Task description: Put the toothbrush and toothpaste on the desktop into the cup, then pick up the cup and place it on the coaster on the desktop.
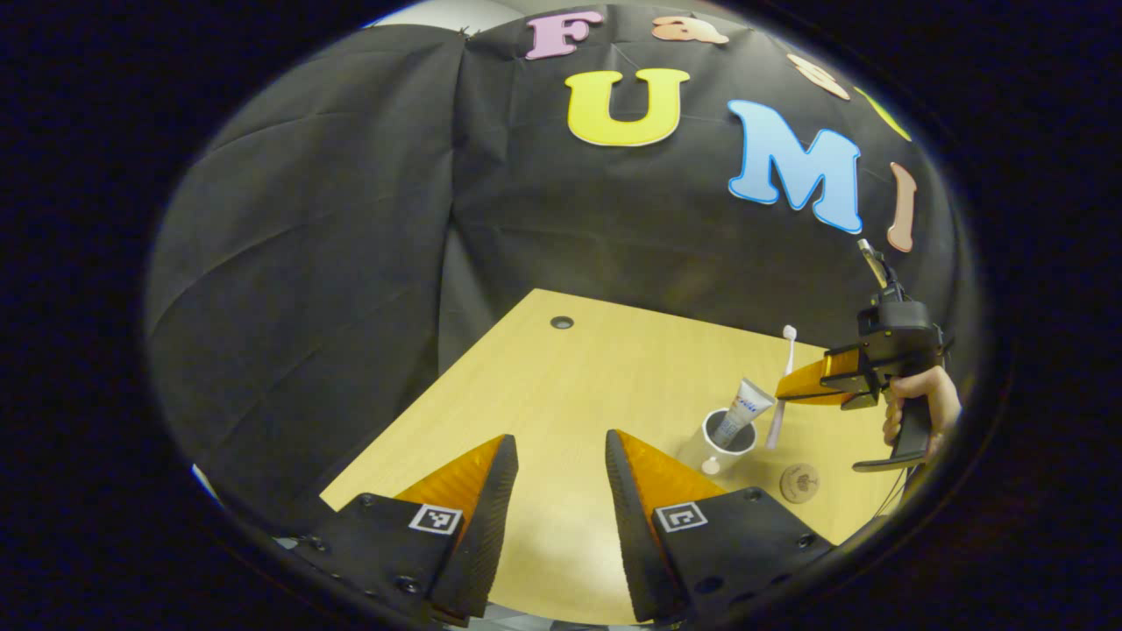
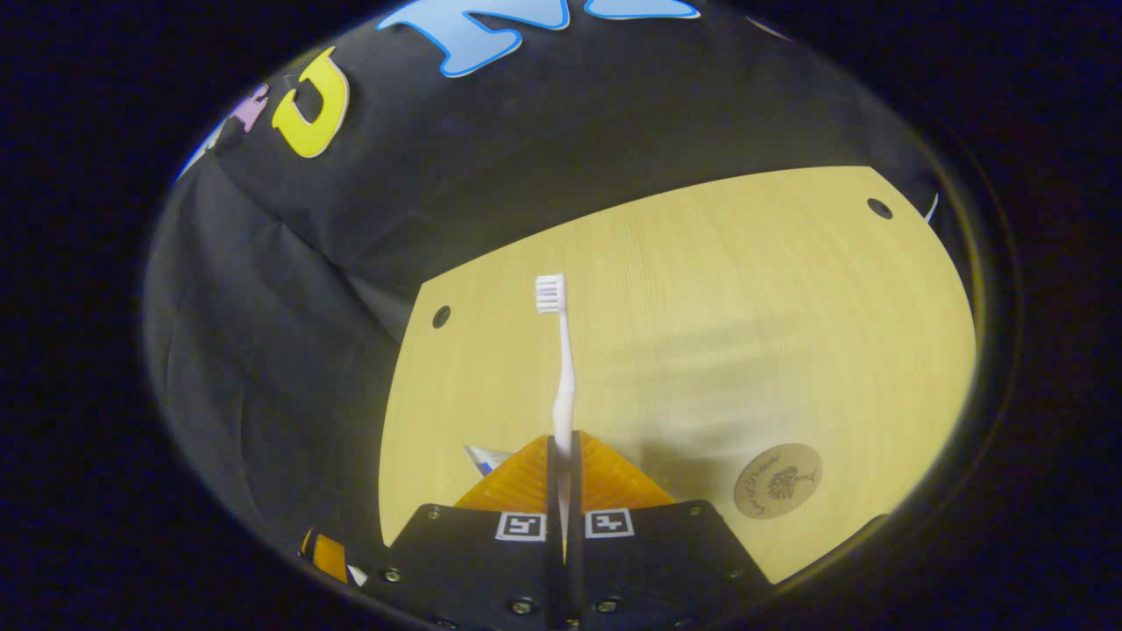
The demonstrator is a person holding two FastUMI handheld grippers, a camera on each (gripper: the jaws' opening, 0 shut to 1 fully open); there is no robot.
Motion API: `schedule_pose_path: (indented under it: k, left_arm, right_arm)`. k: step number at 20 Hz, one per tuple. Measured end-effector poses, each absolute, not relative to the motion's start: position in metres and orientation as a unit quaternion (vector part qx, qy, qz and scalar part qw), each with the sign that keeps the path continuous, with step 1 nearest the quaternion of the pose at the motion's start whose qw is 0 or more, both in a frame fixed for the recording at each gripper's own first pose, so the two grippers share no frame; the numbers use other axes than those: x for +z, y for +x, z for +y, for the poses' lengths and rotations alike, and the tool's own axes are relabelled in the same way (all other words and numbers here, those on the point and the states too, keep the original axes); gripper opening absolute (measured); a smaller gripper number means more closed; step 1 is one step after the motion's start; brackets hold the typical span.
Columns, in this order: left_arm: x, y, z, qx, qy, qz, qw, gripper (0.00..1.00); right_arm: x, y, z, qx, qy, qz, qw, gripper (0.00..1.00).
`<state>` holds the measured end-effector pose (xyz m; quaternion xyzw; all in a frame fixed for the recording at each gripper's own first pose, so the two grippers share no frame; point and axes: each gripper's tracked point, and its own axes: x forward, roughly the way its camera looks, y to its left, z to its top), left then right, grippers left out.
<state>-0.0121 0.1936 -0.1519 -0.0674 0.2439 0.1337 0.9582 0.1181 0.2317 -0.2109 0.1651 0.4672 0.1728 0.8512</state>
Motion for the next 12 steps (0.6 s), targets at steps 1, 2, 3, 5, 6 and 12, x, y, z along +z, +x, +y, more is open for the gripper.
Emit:
schedule_pose_path:
  k: [1, 2, 3, 5, 6, 12]
  left_arm:
    - [-0.151, -0.019, 0.199, 0.140, -0.070, 0.245, 0.957, 0.66]
    - [-0.153, -0.024, 0.202, 0.145, -0.072, 0.246, 0.956, 0.66]
    - [-0.153, -0.029, 0.206, 0.151, -0.071, 0.248, 0.954, 0.66]
    - [-0.153, -0.041, 0.211, 0.160, -0.066, 0.253, 0.952, 0.64]
    - [-0.154, -0.046, 0.213, 0.161, -0.066, 0.256, 0.951, 0.66]
    - [-0.155, -0.063, 0.220, 0.169, -0.059, 0.262, 0.948, 0.65]
  right_arm:
    - [-0.213, 0.124, 0.235, 0.168, 0.165, 0.461, 0.856, 0.02]
    - [-0.216, 0.126, 0.237, 0.165, 0.164, 0.454, 0.860, 0.02]
    - [-0.219, 0.129, 0.239, 0.163, 0.166, 0.445, 0.865, 0.02]
    - [-0.226, 0.131, 0.241, 0.162, 0.167, 0.431, 0.872, 0.02]
    - [-0.232, 0.129, 0.243, 0.162, 0.164, 0.426, 0.875, 0.02]
    - [-0.252, 0.120, 0.246, 0.166, 0.173, 0.380, 0.893, 0.02]
